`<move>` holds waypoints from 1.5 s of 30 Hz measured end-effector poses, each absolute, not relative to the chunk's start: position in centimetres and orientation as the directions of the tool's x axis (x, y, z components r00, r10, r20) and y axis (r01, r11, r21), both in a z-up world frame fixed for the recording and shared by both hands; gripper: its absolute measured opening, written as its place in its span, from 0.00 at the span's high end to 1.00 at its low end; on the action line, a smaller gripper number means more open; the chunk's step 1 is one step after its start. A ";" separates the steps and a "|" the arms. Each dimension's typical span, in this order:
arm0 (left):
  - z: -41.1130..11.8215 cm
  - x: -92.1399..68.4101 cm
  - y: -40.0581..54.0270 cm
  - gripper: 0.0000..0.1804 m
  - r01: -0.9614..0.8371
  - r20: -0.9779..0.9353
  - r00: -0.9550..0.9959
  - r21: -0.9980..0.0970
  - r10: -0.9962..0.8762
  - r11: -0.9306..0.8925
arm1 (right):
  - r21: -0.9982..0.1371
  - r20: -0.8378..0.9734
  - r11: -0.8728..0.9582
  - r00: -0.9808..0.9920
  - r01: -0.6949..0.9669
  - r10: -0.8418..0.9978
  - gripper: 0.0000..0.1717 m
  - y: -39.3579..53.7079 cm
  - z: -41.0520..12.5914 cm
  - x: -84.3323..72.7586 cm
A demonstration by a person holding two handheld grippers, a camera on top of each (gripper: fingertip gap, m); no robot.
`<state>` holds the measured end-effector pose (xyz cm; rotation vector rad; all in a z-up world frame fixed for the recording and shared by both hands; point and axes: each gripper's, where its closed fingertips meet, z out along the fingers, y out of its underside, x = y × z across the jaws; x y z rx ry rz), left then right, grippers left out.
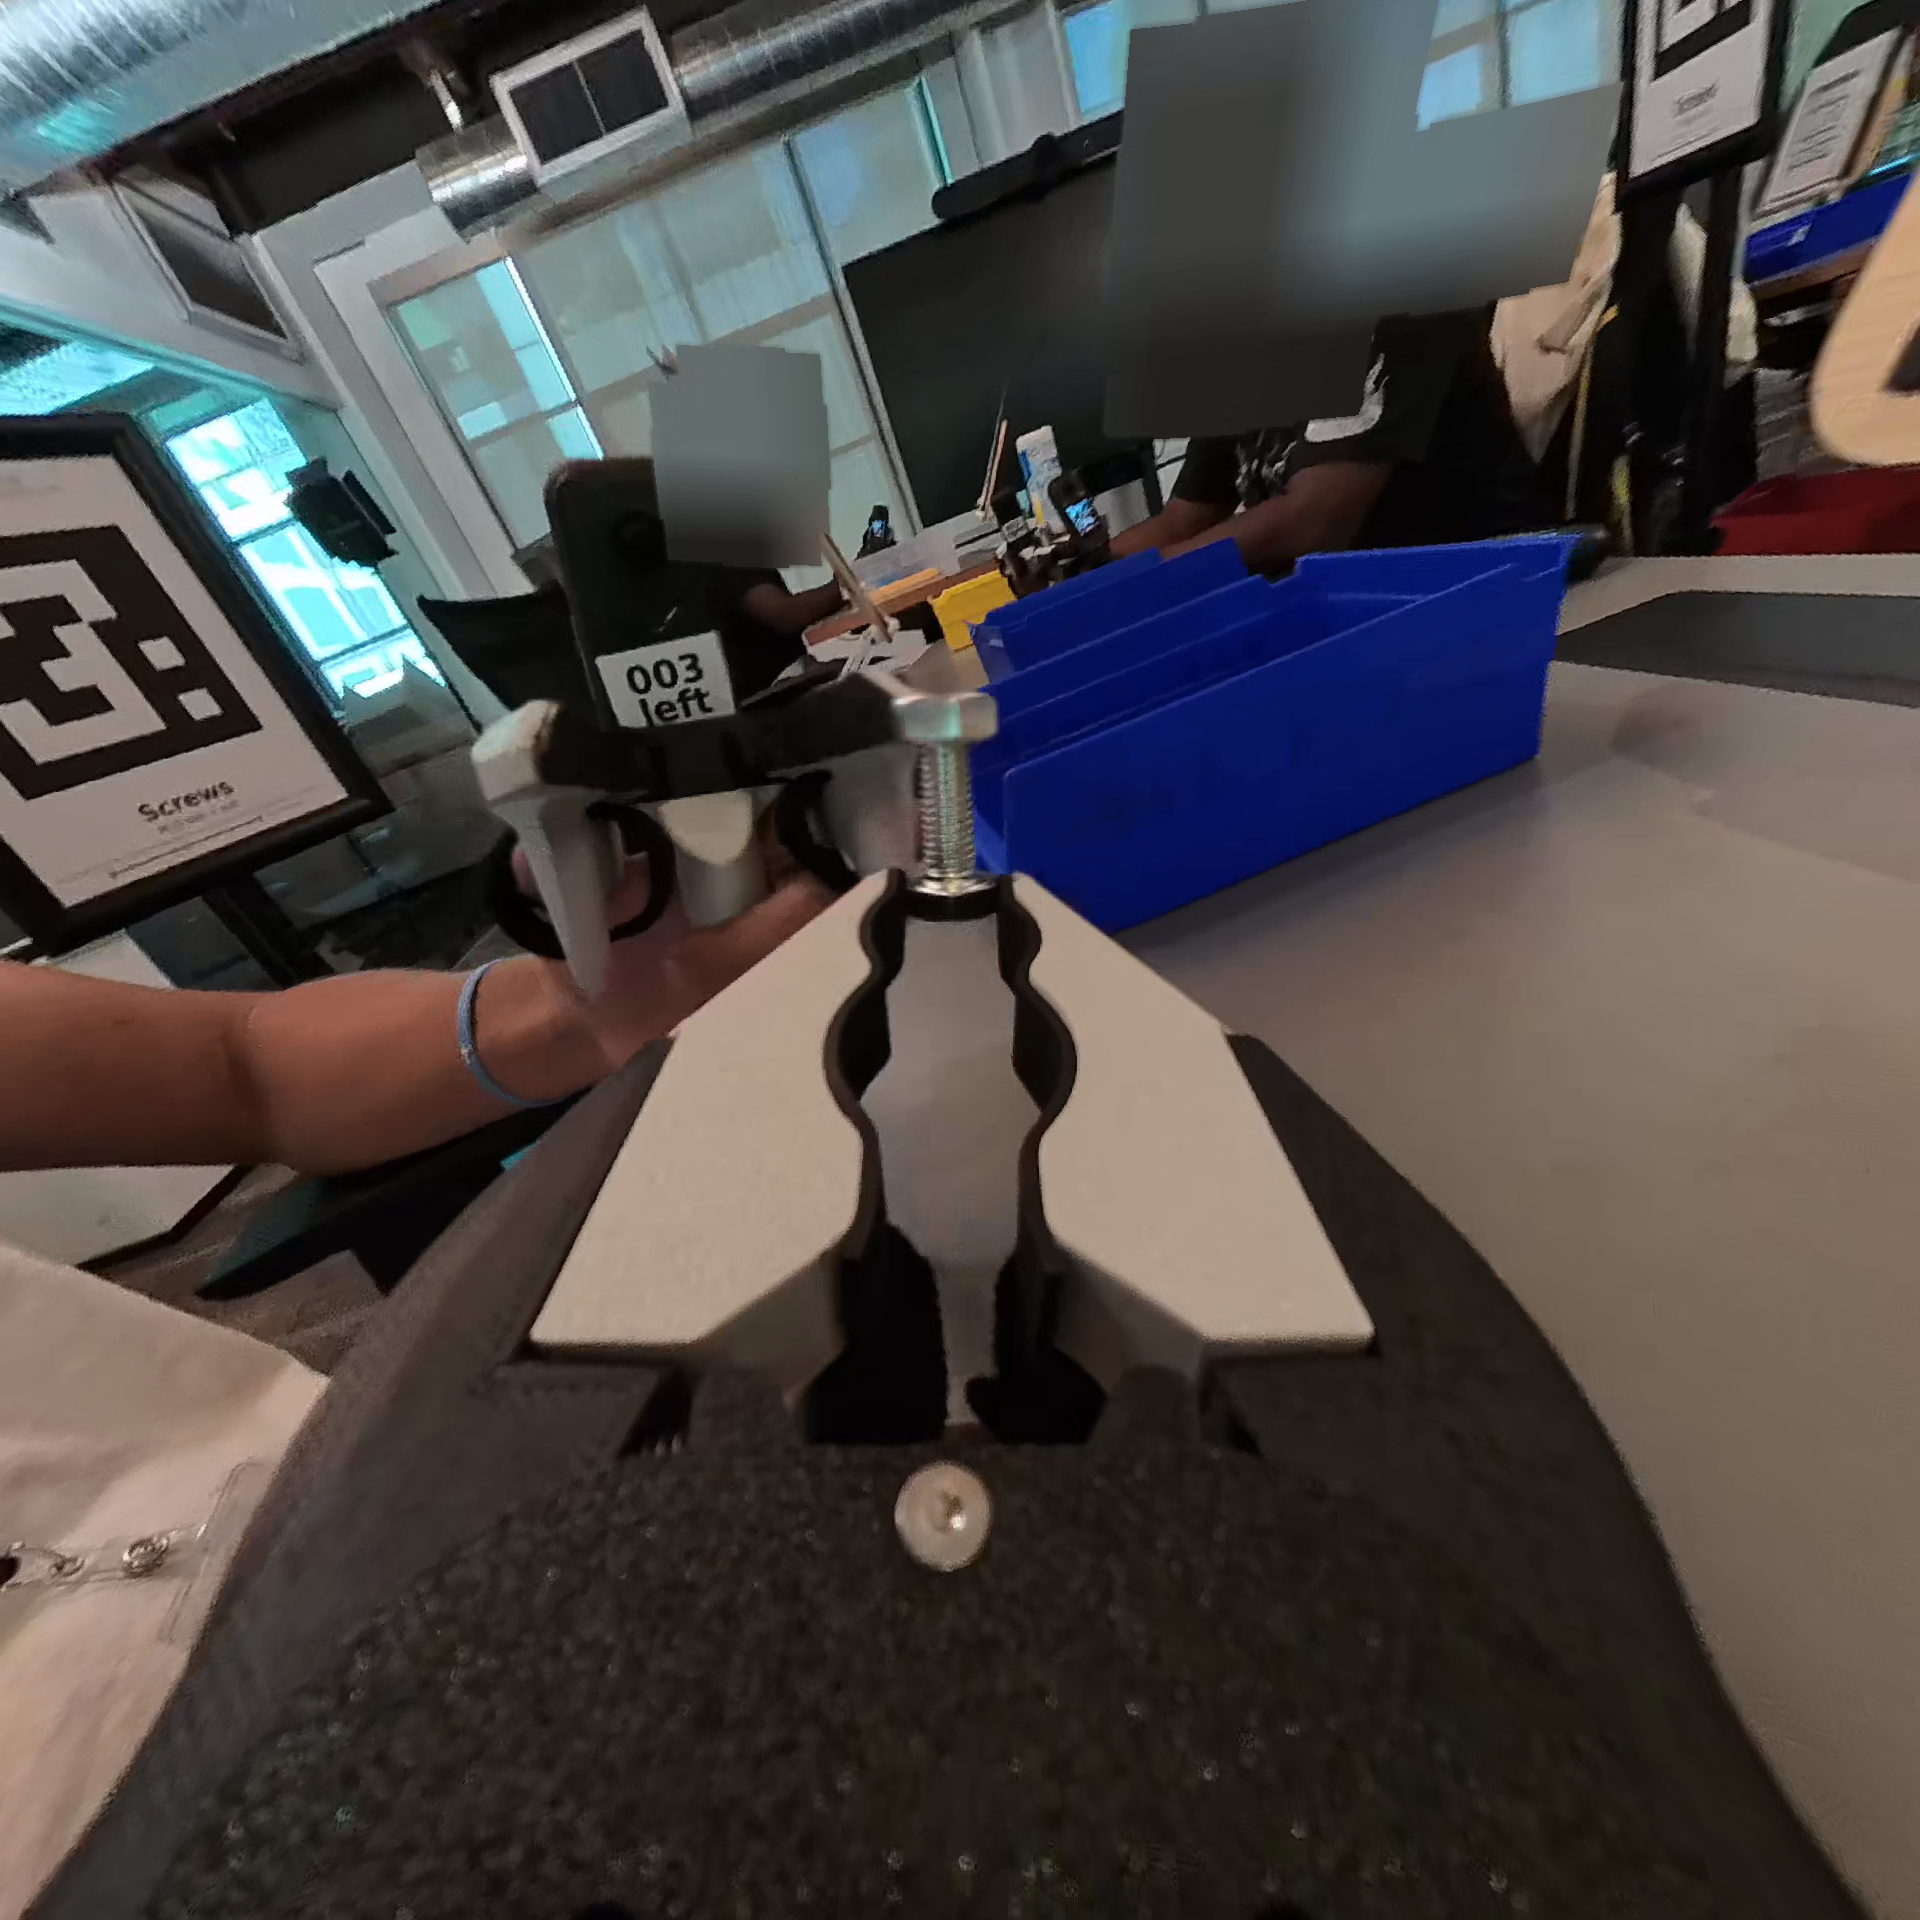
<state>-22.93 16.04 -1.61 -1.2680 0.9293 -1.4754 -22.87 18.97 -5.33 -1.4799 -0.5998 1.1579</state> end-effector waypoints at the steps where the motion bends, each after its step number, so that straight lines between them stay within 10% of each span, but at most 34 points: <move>1: -1.4 -23.3 16.3 0.67 0.195 0.266 -0.009 -0.945 -0.964 -0.262 | -0.938 -0.335 -0.261 0.403 -0.228 0.851 0.90 19.2 -5.3 -22.4; 45: -2.4 -22.8 15.7 0.61 0.146 0.338 -0.118 -0.924 -0.934 -0.353 | -0.955 -0.296 -0.274 0.329 -0.115 0.897 0.90 17.6 -6.4 -25.2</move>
